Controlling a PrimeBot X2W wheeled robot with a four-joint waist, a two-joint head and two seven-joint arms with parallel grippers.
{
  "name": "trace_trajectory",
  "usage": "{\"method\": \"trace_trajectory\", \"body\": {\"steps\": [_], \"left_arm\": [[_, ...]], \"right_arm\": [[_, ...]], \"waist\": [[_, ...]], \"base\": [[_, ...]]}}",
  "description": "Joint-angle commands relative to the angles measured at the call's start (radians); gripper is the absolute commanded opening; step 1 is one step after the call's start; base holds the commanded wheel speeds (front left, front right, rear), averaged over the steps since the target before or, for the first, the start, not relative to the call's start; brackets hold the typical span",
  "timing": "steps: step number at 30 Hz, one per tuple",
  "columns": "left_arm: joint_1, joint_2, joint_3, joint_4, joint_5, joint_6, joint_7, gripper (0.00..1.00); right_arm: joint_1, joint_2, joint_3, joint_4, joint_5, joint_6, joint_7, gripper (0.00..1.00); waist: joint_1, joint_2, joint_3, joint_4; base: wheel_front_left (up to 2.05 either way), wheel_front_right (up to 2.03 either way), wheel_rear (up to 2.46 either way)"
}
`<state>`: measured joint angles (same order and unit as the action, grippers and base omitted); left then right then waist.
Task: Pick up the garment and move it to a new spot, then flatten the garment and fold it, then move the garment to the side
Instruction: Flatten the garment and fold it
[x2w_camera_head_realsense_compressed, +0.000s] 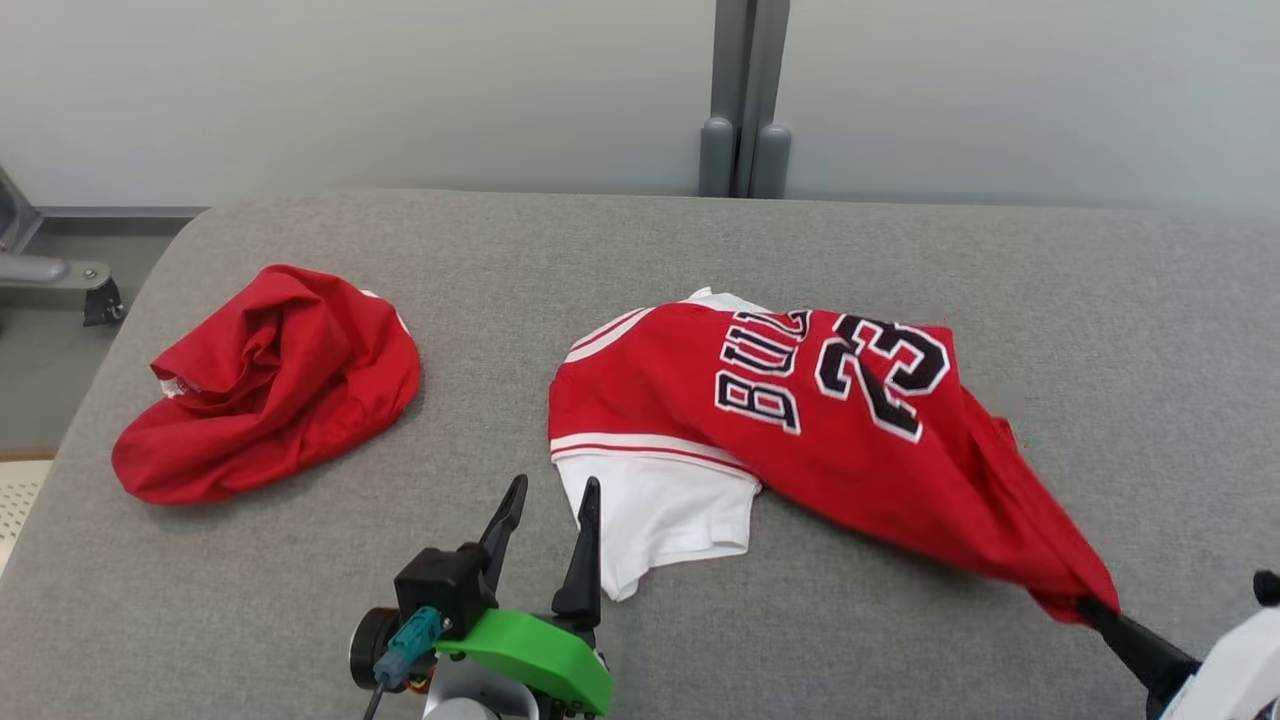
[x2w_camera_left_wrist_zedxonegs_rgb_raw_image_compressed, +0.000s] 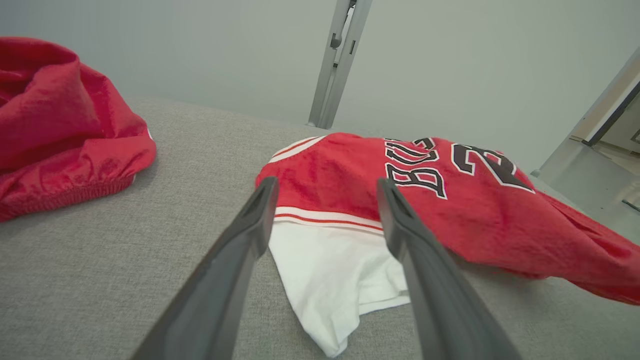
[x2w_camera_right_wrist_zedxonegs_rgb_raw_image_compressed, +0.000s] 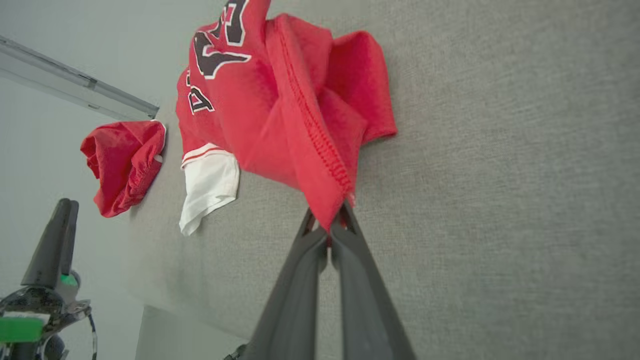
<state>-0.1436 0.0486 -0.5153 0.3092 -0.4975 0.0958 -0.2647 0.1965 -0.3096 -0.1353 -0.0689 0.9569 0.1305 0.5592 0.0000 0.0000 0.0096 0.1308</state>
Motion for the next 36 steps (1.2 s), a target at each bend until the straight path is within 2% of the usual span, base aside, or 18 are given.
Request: {"method": "trace_trajectory", "body": {"steps": [1, 6, 10, 11, 12, 20, 25, 31, 36], "left_arm": [[0.002, 0.004, 0.005, 0.000, 0.004, -0.003, 0.000, 1.00], [-0.013, 0.004, 0.002, 0.005, 0.012, -0.009, 0.000, 1.00], [-0.019, 0.004, -0.002, 0.011, 0.018, -0.015, 0.000, 1.00], [-0.019, 0.004, -0.002, 0.011, 0.019, -0.014, 0.000, 1.00], [-0.020, 0.004, -0.002, 0.013, 0.021, -0.016, 0.000, 1.00], [-0.009, 0.004, -0.001, 0.028, 0.027, -0.023, 0.000, 1.00], [0.000, 0.004, -0.006, 0.031, 0.025, -0.022, 0.000, 1.00], [0.003, 0.004, -0.004, 0.037, 0.024, -0.019, 0.000, 1.00], [0.008, 0.004, -0.001, 0.066, 0.032, 0.003, 0.000, 1.00]], "right_arm": [[0.029, 0.015, -0.011, -0.024, -0.020, 0.000, 0.025, 0.00], [0.063, 0.063, -0.027, -0.015, -0.066, 0.000, 0.083, 0.00], [0.010, 0.071, -0.026, 0.042, -0.146, 0.000, 0.032, 0.00], [-0.003, 0.075, -0.034, 0.057, -0.162, 0.000, 0.012, 0.36], [-0.021, 0.081, -0.047, 0.079, -0.176, 0.000, -0.007, 1.00], [-0.104, 0.094, -0.146, 0.197, -0.278, 0.000, -0.150, 1.00], [-0.123, 0.086, -0.202, 0.213, -0.366, 0.000, -0.245, 1.00], [-0.078, 0.103, -0.169, 0.117, -0.461, 0.000, -0.479, 1.00], [-0.042, 0.117, -0.099, 0.070, -0.503, 0.000, -0.603, 1.00]], "waist": [[0.0000, 0.0000, 0.003, -0.019], [0.0000, 0.0000, 0.014, -0.051], [0.0000, 0.0000, 0.021, -0.062], [0.0000, 0.0000, 0.022, -0.063], [0.0000, 0.0000, 0.023, -0.064], [0.0000, 0.0000, 0.012, -0.063], [0.0000, 0.0000, 0.002, -0.068], [0.0000, 0.0000, -0.002, -0.075], [0.0000, 0.0000, 0.000, -0.094]], "base": [[0.00, 0.00, 0.00], [0.00, 0.00, 0.00], [0.00, 0.00, 0.00], [0.00, 0.00, 0.00], [0.00, 0.00, 0.00], [0.00, 0.00, 0.00], [0.00, 0.00, 0.00], [0.00, 0.00, 0.00], [0.00, 0.00, 0.00]]}}
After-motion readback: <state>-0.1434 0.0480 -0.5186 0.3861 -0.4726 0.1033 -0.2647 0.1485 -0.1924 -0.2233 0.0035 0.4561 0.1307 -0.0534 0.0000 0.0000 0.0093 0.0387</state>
